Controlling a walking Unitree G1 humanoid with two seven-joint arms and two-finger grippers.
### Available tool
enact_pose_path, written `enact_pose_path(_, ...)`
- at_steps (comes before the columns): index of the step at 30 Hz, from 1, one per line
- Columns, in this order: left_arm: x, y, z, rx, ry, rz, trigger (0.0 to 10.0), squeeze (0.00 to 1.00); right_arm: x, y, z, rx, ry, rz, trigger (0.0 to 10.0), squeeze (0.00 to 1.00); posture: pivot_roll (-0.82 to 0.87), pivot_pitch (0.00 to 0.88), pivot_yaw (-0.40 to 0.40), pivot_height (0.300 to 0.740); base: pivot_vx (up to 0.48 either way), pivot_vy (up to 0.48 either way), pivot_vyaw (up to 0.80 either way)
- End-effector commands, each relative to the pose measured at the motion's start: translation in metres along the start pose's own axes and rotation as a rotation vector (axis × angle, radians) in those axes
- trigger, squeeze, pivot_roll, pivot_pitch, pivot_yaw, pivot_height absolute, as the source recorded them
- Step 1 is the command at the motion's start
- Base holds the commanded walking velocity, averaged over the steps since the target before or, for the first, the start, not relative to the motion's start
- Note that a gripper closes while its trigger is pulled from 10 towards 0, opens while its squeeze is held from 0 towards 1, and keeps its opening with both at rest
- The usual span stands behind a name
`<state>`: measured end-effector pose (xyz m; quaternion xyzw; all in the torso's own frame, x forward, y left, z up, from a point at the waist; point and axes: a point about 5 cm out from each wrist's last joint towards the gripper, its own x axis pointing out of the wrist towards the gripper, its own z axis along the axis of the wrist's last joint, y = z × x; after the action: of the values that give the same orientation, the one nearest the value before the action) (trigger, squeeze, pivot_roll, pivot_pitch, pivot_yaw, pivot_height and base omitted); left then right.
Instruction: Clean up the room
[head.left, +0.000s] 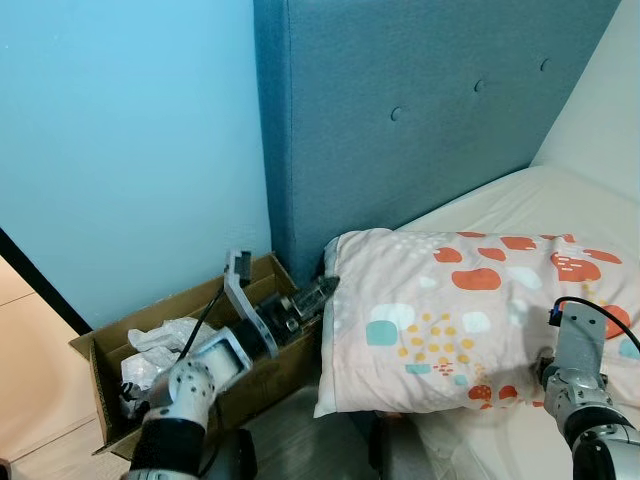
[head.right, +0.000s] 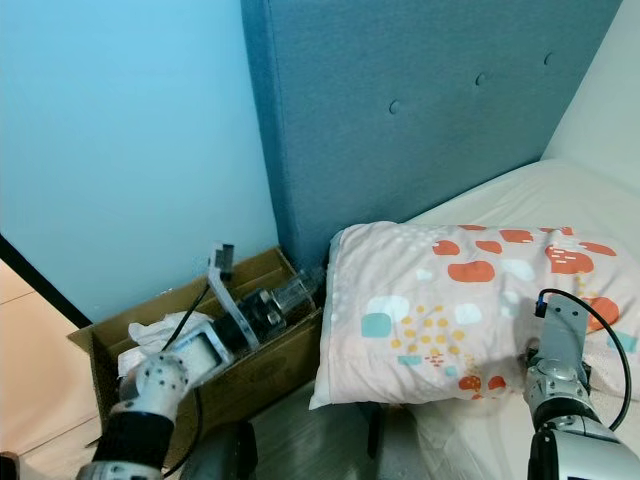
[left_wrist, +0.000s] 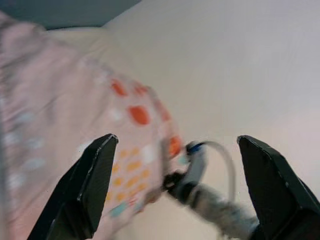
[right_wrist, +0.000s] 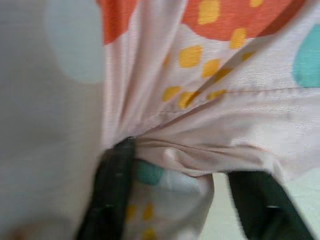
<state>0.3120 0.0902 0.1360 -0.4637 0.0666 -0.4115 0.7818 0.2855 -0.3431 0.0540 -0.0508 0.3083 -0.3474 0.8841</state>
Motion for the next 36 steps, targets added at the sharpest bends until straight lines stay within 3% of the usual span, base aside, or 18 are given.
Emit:
enact_pose_path(1,0.002,-0.005,0.001,-0.045,-0.016,-0.029,10.0,0.0,0.0,-0.002,-0.01,-0.005,0.043,-0.004,10.0,1.0,-0.04,0.167,-0.031,0.598,0.0,0.0,0.0)
enact_pose_path(3,0.002,-0.005,0.001,-0.046,-0.013,-0.031,10.0,0.0,0.0,-0.001,-0.01,-0.005,0.043,-0.005,10.0,1.0,-0.04,0.167,-0.031,0.598,0.0,0.0,0.0)
enact_pose_path(5,0.006,-0.015,0.004,-0.126,-0.026,-0.107,10.0,0.0,0.0,-0.001,-0.009,-0.005,0.046,-0.009,10.0,1.0,-0.04,0.172,-0.033,0.598,0.0,0.0,0.0)
enact_pose_path(14,0.007,-0.019,0.005,-0.158,-0.031,-0.134,10.0,0.0,0.0,-0.001,-0.009,-0.004,0.046,-0.009,10.0,1.0,-0.04,0.172,-0.033,0.598,0.0,0.0,0.0)
enact_pose_path(15,0.016,0.011,-0.006,0.021,0.049,0.121,10.0,0.0,-0.001,0.005,-0.008,0.018,0.023,0.018,10.0,1.0,-0.05,0.18,-0.023,0.598,0.0,0.0,0.0)
enact_pose_path(16,0.016,0.011,-0.006,0.021,0.049,0.121,10.0,0.0,-0.001,0.005,-0.008,0.018,0.023,0.018,10.0,1.0,-0.05,0.18,-0.023,0.598,0.0,0.0,0.0)
enact_pose_path(17,0.022,0.031,-0.011,0.192,0.124,0.288,10.0,0.0,-0.003,0.012,-0.005,0.035,-0.003,0.048,10.0,1.0,-0.06,0.182,-0.018,0.598,0.0,0.0,0.0)
enact_pose_path(18,0.022,0.031,-0.011,0.192,0.124,0.288,10.0,0.0,-0.003,0.012,-0.005,0.035,-0.003,0.048,10.0,1.0,-0.06,0.182,-0.018,0.598,0.0,0.0,0.0)
enact_pose_path(19,0.027,0.041,-0.012,0.322,0.177,0.381,10.0,0.0,-0.004,0.017,0.001,0.051,-0.031,0.076,10.0,1.0,-0.07,0.191,-0.02,0.598,0.0,0.0,0.0)
enact_pose_path(21,0.031,0.045,-0.012,0.369,0.21,0.421,10.0,0.0,-0.005,0.021,0.004,0.059,-0.05,0.091,10.0,1.0,-0.08,0.184,-0.018,0.598,0.0,0.0,0.0)
enact_pose_path(27,0.041,0.042,-0.02,0.321,0.267,0.396,10.0,0.0,-0.006,0.023,0.012,0.081,-0.079,0.099,10.0,1.0,-0.09,0.195,-0.016,0.598,0.0,0.0,0.0)
enact_pose_path(29,0.042,0.043,-0.026,0.364,0.318,0.391,10.0,0.0,-0.007,0.024,0.016,0.111,-0.099,0.113,10.0,1.0,-0.09,0.198,-0.015,0.598,0.0,0.0,0.0)
enact_pose_path(30,0.043,0.044,-0.032,0.406,0.36,0.395,10.0,0.0,-0.008,0.026,0.019,0.142,-0.112,0.126,10.0,0.88,-0.1,0.197,-0.014,0.598,0.0,0.0,0.0)
enact_pose_path(31,0.043,0.044,-0.032,0.406,0.36,0.395,10.0,0.0,-0.008,0.026,0.019,0.142,-0.112,0.126,10.0,0.88,-0.1,0.197,-0.014,0.598,0.0,0.0,0.0)
enact_pose_path(32,0.044,0.045,-0.037,0.435,0.391,0.4,10.0,0.0,-0.009,0.028,0.02,0.169,-0.119,0.143,10.0,0.6,-0.1,0.205,-0.011,0.598,0.0,0.0,0.0)
enact_pose_path(34,0.044,0.045,-0.037,0.435,0.391,0.4,10.0,0.0,-0.009,0.028,0.02,0.169,-0.119,0.143,10.0,0.6,-0.1,0.205,-0.011,0.598,0.0,0.0,0.0)
enact_pose_path(35,0.044,0.047,-0.042,0.467,0.419,0.408,10.0,0.0,-0.01,0.032,0.022,0.193,-0.129,0.166,10.0,0.17,-0.11,0.208,-0.008,0.598,0.0,0.0,0.0)
enact_pose_path(36,0.044,0.047,-0.042,0.467,0.419,0.408,10.0,0.0,-0.01,0.032,0.022,0.193,-0.129,0.166,10.0,0.17,-0.11,0.208,-0.008,0.598,0.0,0.0,0.0)
